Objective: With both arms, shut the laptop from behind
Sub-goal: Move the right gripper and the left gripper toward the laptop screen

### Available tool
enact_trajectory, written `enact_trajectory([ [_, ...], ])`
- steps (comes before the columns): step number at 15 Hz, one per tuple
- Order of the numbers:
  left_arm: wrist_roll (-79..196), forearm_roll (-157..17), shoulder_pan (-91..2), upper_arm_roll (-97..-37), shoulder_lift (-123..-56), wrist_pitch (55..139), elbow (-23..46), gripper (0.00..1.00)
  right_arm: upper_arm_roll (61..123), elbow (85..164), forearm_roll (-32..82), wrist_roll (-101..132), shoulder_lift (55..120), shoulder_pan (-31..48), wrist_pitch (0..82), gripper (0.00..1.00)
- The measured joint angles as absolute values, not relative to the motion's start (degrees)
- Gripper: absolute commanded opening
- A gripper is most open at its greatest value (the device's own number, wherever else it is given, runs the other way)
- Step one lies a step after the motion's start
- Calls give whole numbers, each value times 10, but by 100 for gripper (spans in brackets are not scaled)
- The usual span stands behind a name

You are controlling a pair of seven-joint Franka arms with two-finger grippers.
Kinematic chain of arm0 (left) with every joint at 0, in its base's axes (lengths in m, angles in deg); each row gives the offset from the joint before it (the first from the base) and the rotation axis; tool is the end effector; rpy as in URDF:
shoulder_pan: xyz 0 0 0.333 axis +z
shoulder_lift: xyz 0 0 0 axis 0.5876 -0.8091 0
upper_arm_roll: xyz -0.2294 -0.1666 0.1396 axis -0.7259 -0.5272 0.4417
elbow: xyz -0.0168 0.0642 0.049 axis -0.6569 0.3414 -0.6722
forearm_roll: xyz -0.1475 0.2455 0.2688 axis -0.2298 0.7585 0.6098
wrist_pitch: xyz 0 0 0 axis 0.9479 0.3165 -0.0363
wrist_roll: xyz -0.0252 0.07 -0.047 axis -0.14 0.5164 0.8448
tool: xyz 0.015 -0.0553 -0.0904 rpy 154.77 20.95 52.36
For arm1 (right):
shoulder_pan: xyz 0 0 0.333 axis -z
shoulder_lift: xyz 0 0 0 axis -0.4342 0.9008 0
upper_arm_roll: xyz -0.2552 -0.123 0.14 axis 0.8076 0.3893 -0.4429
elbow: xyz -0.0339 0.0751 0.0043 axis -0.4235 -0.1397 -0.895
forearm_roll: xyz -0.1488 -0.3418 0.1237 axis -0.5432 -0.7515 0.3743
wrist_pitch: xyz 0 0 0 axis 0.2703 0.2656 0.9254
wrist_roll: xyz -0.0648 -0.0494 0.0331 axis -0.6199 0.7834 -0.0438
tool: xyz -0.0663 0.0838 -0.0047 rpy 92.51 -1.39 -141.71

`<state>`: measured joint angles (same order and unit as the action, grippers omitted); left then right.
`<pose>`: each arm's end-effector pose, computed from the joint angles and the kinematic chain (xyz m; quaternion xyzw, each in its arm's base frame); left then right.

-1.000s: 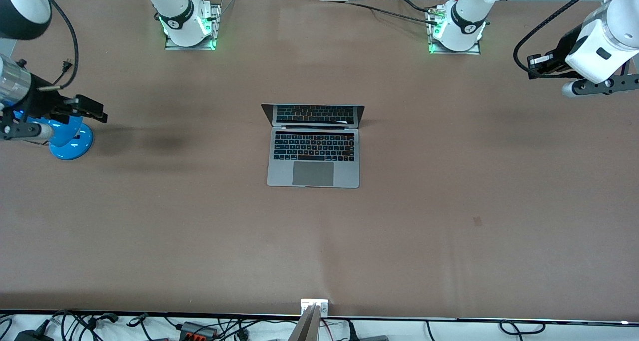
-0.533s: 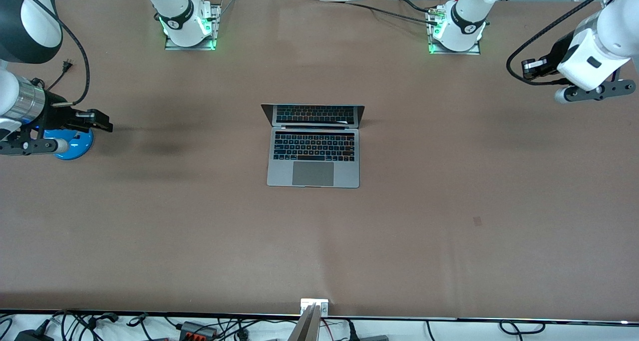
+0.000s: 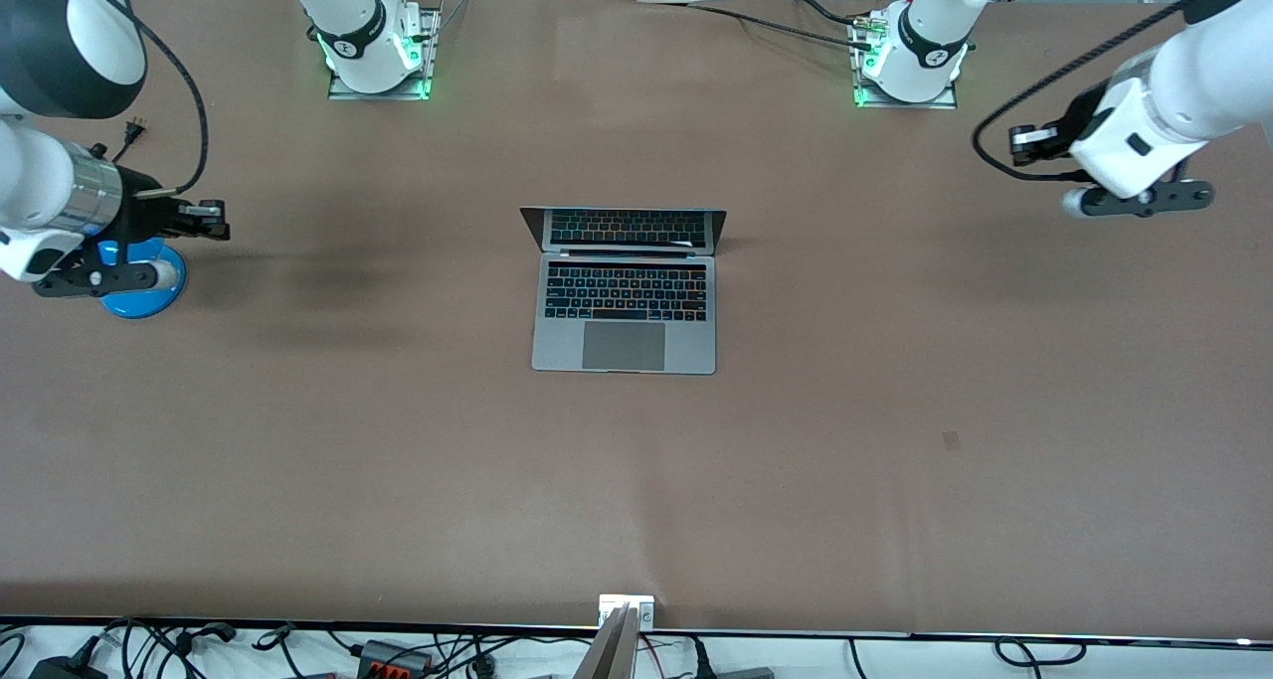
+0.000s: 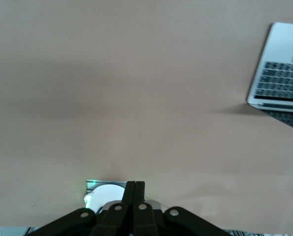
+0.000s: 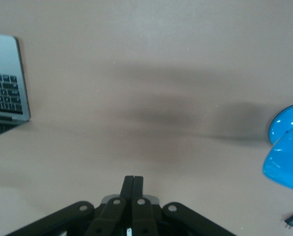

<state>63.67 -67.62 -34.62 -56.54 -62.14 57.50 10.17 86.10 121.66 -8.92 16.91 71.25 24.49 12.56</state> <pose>0.5078 -0.0751 0.5611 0.9840 0.0407 -0.1708 0.0320 0.5707 0.0230 0.5027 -0.9889 -0.0469 0.1386 0.0257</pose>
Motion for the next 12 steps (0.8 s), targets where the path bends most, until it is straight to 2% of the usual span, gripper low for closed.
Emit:
enact_trajectory([
  [6,609,-767,-353,-571,-670,599,105,0,859,1238,-81,260,687,176,72,0],
  [9,608,-773,-363,-602,-691,642,111,0,857,1284,-80,340,657,118,102,0],
  [12,610,-778,-369,-643,-707,670,124,0,855,1349,-79,404,625,51,174,0],
])
